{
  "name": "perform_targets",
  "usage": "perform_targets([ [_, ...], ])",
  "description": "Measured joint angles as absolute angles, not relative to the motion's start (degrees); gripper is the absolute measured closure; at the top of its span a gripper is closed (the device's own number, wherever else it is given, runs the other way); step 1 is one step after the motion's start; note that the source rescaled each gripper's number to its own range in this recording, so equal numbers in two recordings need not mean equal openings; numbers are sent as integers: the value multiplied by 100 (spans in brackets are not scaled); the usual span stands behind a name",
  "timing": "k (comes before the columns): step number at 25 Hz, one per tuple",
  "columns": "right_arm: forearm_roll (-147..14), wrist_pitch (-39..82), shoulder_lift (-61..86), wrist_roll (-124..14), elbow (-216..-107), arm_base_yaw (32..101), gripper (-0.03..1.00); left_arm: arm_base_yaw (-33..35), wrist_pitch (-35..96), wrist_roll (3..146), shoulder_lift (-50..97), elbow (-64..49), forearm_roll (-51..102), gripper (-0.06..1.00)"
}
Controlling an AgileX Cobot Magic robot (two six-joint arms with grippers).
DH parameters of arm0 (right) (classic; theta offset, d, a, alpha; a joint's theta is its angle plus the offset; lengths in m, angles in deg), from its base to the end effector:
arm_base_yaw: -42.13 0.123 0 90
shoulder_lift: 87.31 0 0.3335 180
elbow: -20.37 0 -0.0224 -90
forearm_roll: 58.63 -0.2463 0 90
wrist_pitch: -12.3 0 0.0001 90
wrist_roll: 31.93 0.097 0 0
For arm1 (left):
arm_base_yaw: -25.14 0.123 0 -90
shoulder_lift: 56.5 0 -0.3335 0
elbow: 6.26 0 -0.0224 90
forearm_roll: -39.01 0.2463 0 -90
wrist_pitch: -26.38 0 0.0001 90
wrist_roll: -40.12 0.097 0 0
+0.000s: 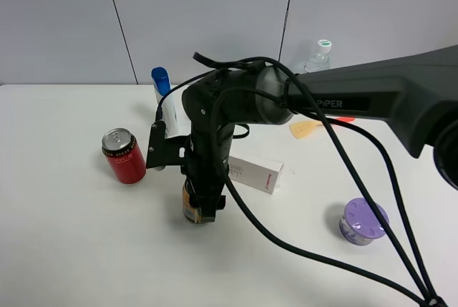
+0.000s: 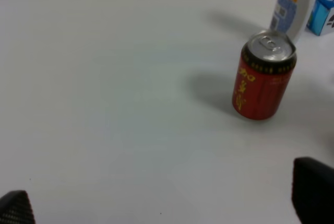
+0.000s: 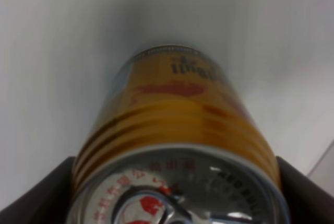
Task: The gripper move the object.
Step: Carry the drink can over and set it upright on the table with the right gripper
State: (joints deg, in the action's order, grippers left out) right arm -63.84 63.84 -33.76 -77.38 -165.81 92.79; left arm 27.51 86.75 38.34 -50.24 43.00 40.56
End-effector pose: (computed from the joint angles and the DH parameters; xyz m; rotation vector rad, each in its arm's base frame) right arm 0.2711 0.3416 0.1907 -2.1789 2.0619 0.1226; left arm -0.0540 0.0000 0.2748 -0.0746 2.0212 0.0388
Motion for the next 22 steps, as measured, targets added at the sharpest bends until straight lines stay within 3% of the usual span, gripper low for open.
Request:
perform_targets([
  [16, -6300, 6391, -3500, -7677, -16608, 9279, 95, 2751, 8675, 3834, -5024, 4300, 4056, -6],
  [17, -6300, 6355, -3500, -7575, -16608, 9279, 81, 2751, 8675, 3834, -5024, 4300, 4056, -6],
  [20, -6300, 6213, -3500, -7189, -16619, 9279, 22, 2751, 8675, 3834, -5024, 4300, 4056, -6],
  [22, -6300, 6194, -3500, -7071, -16619, 9279, 6, 2751, 8675, 3834, -5024, 4300, 4056, -6],
])
